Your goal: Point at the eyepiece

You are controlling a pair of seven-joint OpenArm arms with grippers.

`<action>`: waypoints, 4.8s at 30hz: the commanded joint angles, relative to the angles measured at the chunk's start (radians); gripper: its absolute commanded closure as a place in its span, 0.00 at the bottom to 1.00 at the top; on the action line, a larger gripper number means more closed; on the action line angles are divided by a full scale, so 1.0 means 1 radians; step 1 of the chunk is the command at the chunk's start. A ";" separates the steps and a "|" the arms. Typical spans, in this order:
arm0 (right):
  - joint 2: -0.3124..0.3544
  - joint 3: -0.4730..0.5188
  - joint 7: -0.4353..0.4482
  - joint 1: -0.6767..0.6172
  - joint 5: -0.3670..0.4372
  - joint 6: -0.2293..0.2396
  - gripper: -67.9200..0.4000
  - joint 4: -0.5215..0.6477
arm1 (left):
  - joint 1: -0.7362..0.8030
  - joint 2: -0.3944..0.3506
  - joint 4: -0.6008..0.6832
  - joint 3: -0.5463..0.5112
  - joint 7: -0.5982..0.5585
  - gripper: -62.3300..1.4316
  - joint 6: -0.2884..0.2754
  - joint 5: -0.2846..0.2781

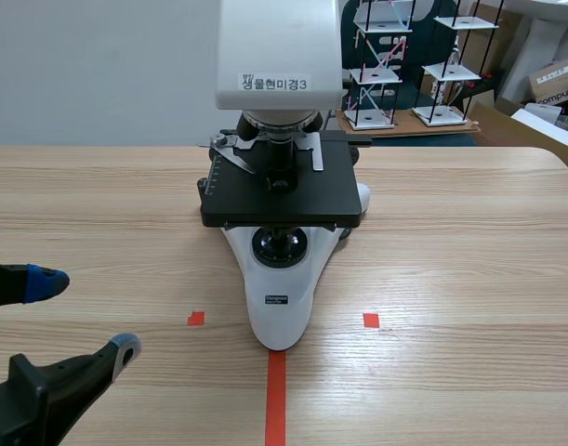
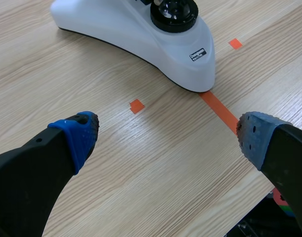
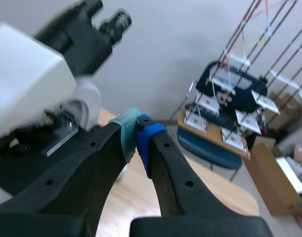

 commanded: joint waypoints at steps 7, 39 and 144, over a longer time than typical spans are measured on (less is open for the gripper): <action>0.121 0.004 -0.039 0.235 0.230 -0.008 0.98 -0.039 | -0.001 0.005 0.010 0.000 -0.019 0.05 0.005 -0.010; 0.051 -0.688 -0.059 1.040 0.293 0.058 0.98 -0.613 | -0.003 0.005 0.010 0.000 -0.026 0.05 0.005 -0.010; -0.164 -0.954 -0.124 1.306 0.248 0.110 0.98 -0.826 | -0.003 0.005 0.010 0.000 -0.025 0.05 0.005 -0.010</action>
